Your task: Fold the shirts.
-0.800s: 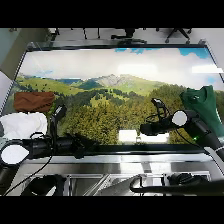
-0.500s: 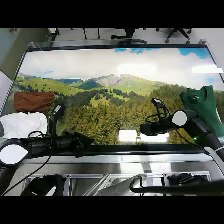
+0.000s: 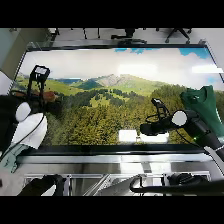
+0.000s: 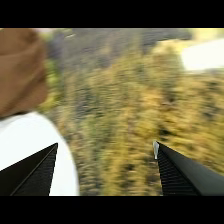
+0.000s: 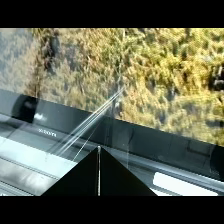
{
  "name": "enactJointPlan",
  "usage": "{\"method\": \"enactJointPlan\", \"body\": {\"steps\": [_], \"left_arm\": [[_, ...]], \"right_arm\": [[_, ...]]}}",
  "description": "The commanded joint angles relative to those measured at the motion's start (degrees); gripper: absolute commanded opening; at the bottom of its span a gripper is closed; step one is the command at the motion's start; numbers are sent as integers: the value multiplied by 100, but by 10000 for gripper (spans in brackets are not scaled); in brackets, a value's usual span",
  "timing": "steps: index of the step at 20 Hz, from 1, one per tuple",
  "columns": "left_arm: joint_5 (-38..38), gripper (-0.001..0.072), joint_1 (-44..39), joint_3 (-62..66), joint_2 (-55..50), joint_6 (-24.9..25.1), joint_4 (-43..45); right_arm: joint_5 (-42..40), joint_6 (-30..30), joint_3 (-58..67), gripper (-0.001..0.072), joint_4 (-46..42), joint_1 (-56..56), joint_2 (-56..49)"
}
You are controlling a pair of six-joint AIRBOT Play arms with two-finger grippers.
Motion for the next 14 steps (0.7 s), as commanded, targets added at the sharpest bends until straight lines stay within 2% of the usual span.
{"method": "enactJointPlan", "body": {"steps": [1, 6, 10, 14], "left_arm": [[-55, 676, 1108, 573, -1539, 116, 835], [48, 676, 2159, 1561, -3523, 398, 833], [297, 676, 2319, 2520, -4745, 643, 833], [129, 675, 2319, 3414, -5718, 691, 835]], "right_arm": [[2, 0, -2, 22, 0, 7, -4], [2, 0, -2, 22, 0, 7, -4], [2, 0, -2, 22, -2, 7, -4], [-2, 0, -2, 22, 0, 7, -4]]}}
